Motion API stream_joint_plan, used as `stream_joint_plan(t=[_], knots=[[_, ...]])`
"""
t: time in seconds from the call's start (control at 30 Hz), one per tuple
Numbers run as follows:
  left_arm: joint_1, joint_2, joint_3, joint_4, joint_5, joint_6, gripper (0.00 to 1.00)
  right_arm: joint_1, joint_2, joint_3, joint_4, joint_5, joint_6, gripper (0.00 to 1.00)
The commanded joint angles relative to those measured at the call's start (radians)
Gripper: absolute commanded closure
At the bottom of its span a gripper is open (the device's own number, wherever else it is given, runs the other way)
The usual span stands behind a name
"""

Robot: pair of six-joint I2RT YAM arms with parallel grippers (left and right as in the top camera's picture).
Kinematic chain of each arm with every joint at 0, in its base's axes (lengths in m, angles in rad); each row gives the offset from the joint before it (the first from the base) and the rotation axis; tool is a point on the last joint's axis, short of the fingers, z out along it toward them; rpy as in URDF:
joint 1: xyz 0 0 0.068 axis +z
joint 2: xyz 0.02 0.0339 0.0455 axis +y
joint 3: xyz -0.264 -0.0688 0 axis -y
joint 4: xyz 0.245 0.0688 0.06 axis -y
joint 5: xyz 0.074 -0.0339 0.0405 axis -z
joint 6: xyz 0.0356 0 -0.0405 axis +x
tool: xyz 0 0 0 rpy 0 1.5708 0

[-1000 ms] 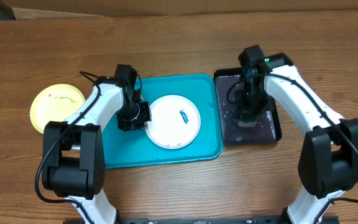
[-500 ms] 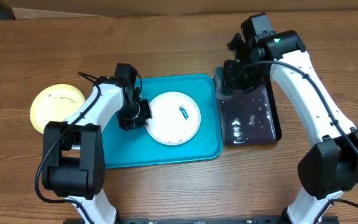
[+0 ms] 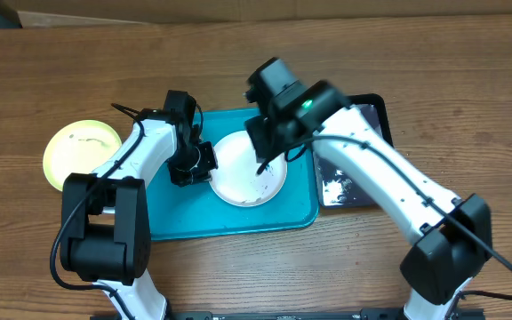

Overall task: Clean dirty plates on tray and stack at the side
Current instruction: 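Carry the green sponge with the right gripper onto the white plate, then scrub the white plate surface with the sponge in the right gripper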

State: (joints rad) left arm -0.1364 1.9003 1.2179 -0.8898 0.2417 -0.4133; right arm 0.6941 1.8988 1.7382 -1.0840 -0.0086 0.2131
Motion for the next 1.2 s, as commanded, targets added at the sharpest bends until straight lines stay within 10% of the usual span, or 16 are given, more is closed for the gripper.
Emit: stream_joint_plan(t=[0.0, 1.17], knots=[[-0.022, -0.019, -0.005, 0.004, -0.006, -0.014, 0.96, 0.04, 0.0, -0.041, 0.029, 0.216, 0.024, 0.96], [-0.055, -0.019, -0.005, 0.0, -0.016, -0.013, 0.96, 0.033, 0.222, -0.051, 0.035, 0.344, 0.032, 0.96]])
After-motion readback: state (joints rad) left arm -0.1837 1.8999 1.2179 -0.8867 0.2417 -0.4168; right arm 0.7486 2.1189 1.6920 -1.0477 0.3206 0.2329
